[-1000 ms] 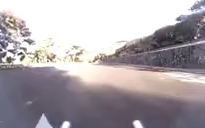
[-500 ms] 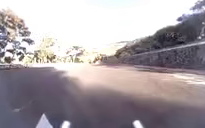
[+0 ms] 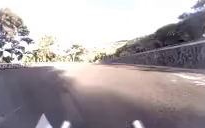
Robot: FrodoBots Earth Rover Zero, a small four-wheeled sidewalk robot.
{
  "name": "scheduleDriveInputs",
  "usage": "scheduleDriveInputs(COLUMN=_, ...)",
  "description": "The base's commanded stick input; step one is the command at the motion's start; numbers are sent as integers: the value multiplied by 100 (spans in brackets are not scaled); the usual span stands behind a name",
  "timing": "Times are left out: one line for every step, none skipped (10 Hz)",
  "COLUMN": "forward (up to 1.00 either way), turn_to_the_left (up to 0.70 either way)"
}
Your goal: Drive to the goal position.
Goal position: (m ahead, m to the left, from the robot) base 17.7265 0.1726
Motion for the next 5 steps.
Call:
scheduleDriveInputs(forward=69, turn_to_the_left=2)
scheduleDriveInputs(forward=69, turn_to_the_left=2)
scheduleDriveInputs(forward=69, turn_to_the_left=2)
scheduleDriveInputs(forward=69, turn_to_the_left=2)
scheduleDriveInputs(forward=69, turn_to_the_left=2)
